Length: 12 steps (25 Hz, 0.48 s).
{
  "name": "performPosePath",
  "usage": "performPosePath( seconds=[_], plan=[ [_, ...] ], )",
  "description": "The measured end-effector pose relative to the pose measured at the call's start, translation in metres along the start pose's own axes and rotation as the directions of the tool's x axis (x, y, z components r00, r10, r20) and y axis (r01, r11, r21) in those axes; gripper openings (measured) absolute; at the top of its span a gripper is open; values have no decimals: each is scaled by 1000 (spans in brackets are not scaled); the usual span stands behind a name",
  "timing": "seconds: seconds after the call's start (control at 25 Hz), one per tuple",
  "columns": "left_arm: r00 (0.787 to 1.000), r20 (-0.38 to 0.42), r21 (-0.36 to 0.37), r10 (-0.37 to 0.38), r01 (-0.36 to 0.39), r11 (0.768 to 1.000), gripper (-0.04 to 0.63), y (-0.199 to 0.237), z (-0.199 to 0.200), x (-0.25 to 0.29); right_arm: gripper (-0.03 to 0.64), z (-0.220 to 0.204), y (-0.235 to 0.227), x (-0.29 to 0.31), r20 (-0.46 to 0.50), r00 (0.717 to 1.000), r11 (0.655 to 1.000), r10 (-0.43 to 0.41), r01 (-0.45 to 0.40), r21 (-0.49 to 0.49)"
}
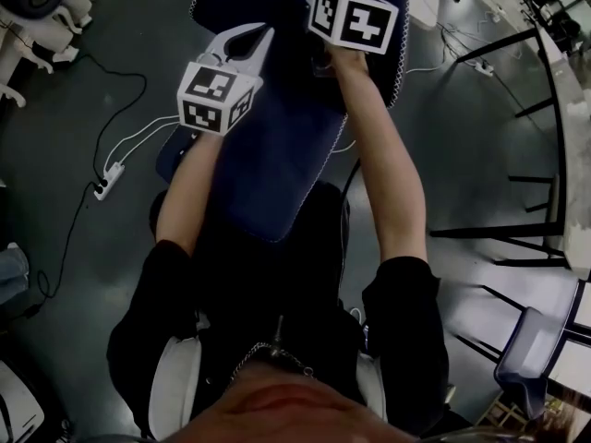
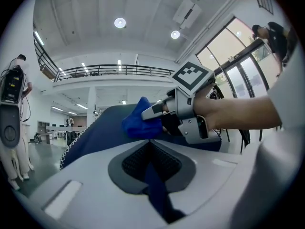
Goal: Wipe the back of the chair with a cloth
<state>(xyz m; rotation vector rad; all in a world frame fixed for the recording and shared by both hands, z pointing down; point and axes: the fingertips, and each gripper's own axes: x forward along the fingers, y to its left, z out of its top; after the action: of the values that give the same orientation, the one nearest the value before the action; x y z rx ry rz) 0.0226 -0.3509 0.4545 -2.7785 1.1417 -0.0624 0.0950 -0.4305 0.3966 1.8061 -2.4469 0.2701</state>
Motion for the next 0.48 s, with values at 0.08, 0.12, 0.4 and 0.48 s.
performPosePath(
  seconds=[0.08, 0.12, 0.4, 0.48],
  plan=[
    [1000, -3, 5, -14, 14, 1000, 9, -11, 1, 3, 130, -2, -9, -11, 2, 1000, 1000, -12, 12, 6],
    [1000, -4, 8, -21, 21, 1000, 9, -16, 2, 5, 130, -2, -13, -16, 3, 1000, 1000, -19, 19, 9],
    [998, 7, 13, -68, 68, 998, 9, -45, 11, 15, 130, -7, -40, -46, 8, 998, 998, -65, 65, 19],
    [996, 7, 9, -84, 83, 996, 9, -55, 12, 20, 130, -8, -48, -53, 8, 997, 997, -73, 73, 23]
  ],
)
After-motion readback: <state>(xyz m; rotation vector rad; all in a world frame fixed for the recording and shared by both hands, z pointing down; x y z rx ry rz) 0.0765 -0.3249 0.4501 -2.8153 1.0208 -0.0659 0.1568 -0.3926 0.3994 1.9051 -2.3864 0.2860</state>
